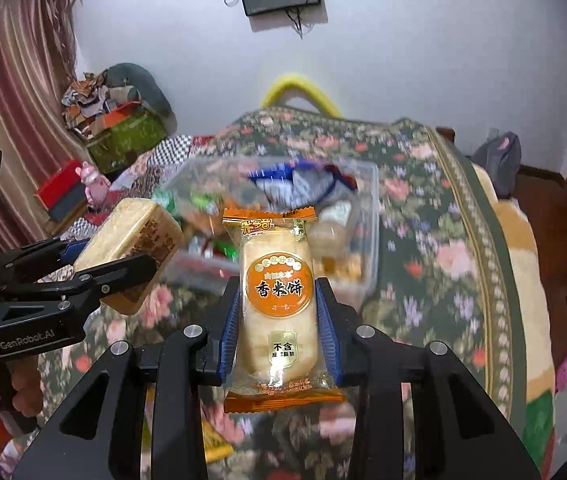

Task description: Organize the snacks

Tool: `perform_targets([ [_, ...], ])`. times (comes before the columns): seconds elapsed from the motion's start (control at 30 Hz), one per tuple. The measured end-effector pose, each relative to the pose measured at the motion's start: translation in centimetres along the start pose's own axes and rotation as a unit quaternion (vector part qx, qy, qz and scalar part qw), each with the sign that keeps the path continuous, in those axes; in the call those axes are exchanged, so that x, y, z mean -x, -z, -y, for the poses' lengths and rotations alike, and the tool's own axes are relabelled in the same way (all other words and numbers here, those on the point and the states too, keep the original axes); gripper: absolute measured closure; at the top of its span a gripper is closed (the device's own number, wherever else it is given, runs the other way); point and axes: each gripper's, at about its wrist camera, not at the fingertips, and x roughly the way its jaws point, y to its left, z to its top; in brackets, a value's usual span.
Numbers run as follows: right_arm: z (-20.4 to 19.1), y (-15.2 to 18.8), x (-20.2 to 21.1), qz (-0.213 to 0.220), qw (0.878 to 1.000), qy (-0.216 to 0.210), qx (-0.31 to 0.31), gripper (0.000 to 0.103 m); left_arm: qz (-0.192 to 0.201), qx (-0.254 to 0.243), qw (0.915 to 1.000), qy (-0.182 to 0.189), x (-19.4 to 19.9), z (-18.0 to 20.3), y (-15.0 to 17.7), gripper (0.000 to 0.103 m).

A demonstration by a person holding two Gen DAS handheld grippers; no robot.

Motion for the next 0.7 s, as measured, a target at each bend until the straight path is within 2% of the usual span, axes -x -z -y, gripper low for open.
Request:
perform_targets([
  [0.3, -1.4, -3.1, -3.1, 0.001, 1.0, -0.008, 0.016, 0.071, 0.009, 0.016, 0.9996, -0.019, -2.1, -2.1, -2.9, 0.047],
  [0.5, -1.7, -4.2, -6.5, -0.023, 0.999, -0.026, 0.01, 0.07, 0.004, 0.027, 0.999, -0.036, -4.3, -3.9, -4.0, 0.047],
  [0.7, -1.9, -4.9, -8.5, -0.045, 0.999, -0.021, 0.01, 0.07, -0.009, 0.038, 0.9985, -0.039, -5.9, -5.0, -4.6, 0.047],
])
